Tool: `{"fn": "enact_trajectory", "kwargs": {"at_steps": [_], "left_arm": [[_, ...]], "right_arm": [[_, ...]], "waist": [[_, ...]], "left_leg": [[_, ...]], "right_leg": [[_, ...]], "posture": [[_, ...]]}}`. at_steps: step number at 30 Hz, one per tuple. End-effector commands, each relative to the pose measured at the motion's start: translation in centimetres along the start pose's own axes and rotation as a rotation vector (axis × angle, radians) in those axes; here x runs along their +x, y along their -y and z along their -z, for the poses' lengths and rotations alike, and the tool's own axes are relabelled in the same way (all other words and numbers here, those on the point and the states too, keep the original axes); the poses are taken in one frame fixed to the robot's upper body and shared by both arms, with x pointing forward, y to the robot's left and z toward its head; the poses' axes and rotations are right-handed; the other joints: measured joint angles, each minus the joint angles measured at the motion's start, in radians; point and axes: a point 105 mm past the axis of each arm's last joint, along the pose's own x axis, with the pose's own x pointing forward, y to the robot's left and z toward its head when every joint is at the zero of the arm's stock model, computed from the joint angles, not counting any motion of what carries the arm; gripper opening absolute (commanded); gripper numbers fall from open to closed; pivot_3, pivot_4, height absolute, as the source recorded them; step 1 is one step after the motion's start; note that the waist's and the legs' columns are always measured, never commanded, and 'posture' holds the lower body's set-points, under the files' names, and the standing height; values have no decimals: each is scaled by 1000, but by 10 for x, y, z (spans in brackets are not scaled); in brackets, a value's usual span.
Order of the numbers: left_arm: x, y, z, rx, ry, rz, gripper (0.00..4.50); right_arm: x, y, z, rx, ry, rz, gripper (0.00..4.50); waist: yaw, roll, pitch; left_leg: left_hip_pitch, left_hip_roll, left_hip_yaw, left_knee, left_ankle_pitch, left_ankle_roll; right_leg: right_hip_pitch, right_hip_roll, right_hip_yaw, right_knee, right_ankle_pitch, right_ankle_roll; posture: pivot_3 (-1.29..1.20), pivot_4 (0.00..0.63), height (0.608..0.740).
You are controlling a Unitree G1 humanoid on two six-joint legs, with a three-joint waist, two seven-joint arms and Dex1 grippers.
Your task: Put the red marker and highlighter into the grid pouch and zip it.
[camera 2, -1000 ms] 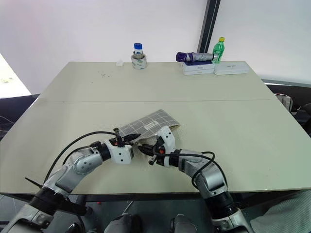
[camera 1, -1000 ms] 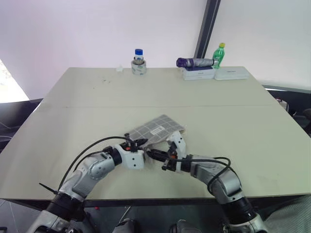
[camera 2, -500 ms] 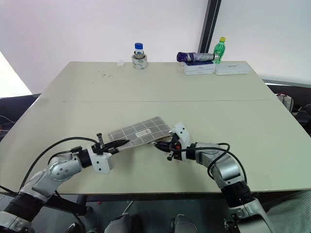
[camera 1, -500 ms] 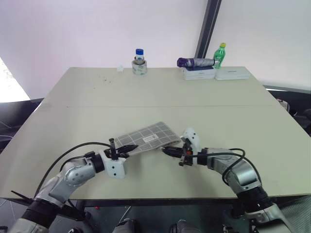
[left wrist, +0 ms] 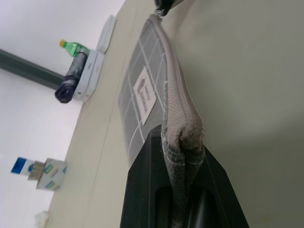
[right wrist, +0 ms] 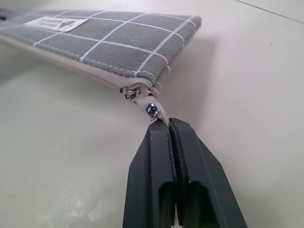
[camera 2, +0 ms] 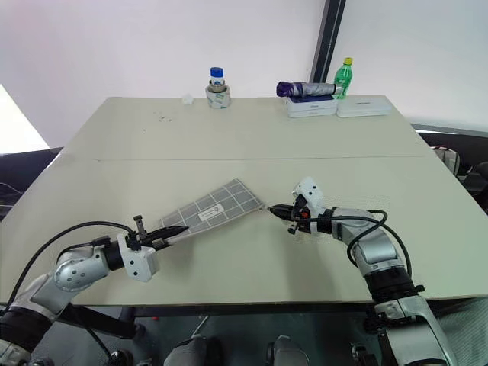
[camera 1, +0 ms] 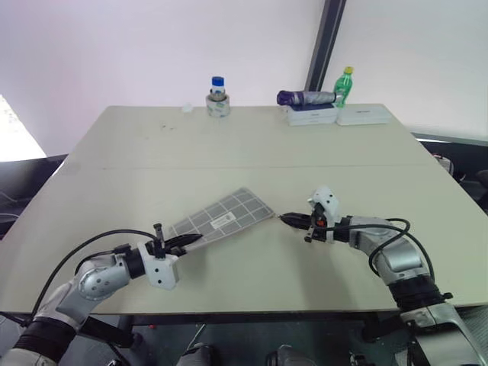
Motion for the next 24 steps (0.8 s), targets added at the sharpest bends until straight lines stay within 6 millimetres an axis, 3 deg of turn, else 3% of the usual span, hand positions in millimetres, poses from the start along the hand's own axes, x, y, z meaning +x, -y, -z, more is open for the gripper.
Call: {"fn": "enact_trajectory", "kwargs": {"at_steps": [1,5,9,10,14,18,24], "left_arm": [[-14,-18,26,-187,-105,-77,348],[-12,-30,28,-204,-97,-136,2023],[-21,-34,33,-291,-110,-161,4224],[-24,-33,33,-331,-114,-159,4429],[-51,-46,33,-426,-142,-243,4429],[-90,-50,39,-600,-221,-344,4429],[-135,-37,33,-577,-347,-332,4429]], "right_arm": [[-21,22,-3,2,-8,98,278],[-17,22,-17,-29,43,91,1885],[-24,20,-21,-34,69,78,4176],[-26,18,-20,-35,68,72,4402],[-41,8,-15,-76,46,17,4402],[-59,13,-18,-110,52,32,4402],[-91,24,-3,-164,-30,70,4402]], "waist": [[-1,0,0],[-4,0,0],[-7,0,0],[-7,0,0],[-7,0,0],[-9,0,0],[-6,0,0]], "left_leg": [[0,0,0,0,0,0],[0,0,0,0,1,-1],[0,0,0,0,4,-6],[0,0,0,0,4,-6],[0,0,0,-1,4,-6],[0,1,-1,-1,3,-5],[1,1,-1,-1,0,-1]], "right_leg": [[0,0,0,0,0,0],[0,1,0,0,0,0],[0,1,0,0,0,0],[0,1,0,0,0,0],[0,0,1,0,0,1],[0,0,1,0,0,1],[1,-1,0,-1,0,0]], "posture": [[0,150,738],[0,150,738],[0,150,738],[0,150,738],[0,150,738],[0,150,738],[0,150,738]]}}
